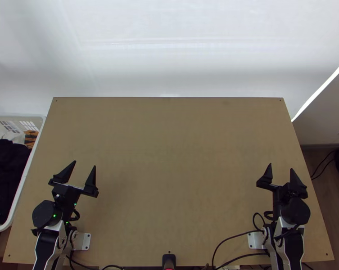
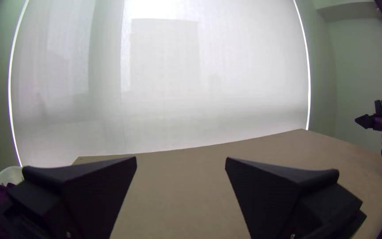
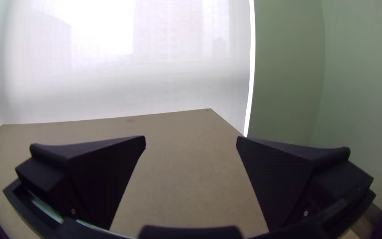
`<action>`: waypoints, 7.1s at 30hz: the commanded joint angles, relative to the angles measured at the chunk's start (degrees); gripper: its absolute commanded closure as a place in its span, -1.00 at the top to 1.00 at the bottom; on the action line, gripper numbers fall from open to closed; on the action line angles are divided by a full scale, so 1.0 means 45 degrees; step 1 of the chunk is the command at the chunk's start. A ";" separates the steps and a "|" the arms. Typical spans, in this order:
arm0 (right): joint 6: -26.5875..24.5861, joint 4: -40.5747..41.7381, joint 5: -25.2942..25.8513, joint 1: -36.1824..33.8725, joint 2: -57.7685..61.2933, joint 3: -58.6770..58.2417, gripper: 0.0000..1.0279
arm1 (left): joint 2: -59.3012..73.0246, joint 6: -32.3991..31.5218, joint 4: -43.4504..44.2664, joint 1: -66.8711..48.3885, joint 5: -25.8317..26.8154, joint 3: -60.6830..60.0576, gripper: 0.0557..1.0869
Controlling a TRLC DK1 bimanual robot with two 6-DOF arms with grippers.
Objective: Fold the t-shirt
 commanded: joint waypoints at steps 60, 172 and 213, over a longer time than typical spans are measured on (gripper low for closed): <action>-0.0126 -0.0007 0.0184 -0.0039 0.0546 -0.0101 0.91 | 0.0061 -0.0405 -0.0205 -0.0078 -0.0006 -0.0493 0.90; -0.0126 -0.0007 0.0184 -0.0039 0.0546 -0.0101 0.91 | 1.5061 -0.3334 -0.8565 -0.1562 -0.0846 1.9683 -0.93; -0.0126 -0.0007 0.0184 -0.0039 0.0546 -0.0101 0.91 | 1.6233 -0.4272 -0.0088 -0.8964 -0.3932 1.5406 0.92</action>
